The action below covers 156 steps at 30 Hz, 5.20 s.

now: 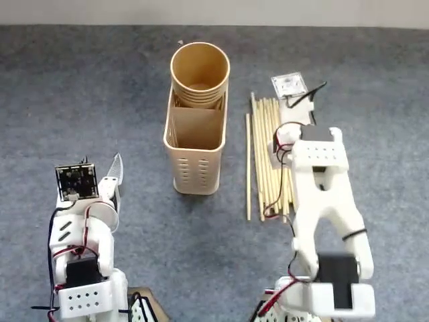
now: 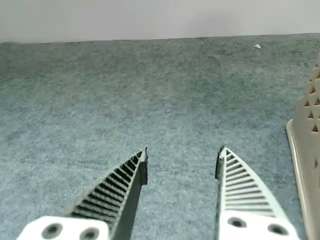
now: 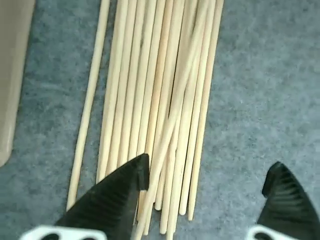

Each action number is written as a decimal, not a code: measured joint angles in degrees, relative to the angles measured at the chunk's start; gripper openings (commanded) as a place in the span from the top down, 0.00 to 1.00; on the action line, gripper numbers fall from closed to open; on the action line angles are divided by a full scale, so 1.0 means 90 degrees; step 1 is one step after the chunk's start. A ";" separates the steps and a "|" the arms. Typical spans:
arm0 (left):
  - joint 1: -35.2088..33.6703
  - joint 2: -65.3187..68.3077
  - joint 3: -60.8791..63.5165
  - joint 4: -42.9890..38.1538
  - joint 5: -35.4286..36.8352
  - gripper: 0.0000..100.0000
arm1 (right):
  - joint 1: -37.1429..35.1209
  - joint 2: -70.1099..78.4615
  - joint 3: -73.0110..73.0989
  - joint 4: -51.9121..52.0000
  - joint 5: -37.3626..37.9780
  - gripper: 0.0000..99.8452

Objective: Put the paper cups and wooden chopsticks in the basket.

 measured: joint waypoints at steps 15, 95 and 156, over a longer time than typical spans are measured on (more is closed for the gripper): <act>0.0000 0.0000 0.0000 0.0000 0.0000 0.75 | 0.0039 0.2862 -0.1641 0.0000 0.0020 0.69; 0.0117 0.0000 0.0000 0.0000 0.0000 0.75 | 0.0020 0.2950 -0.2237 0.0313 -0.0274 0.99; 0.0234 0.0000 0.0000 0.0117 -0.0010 0.75 | -0.2549 -0.2286 -0.1153 -0.3341 -0.2022 0.99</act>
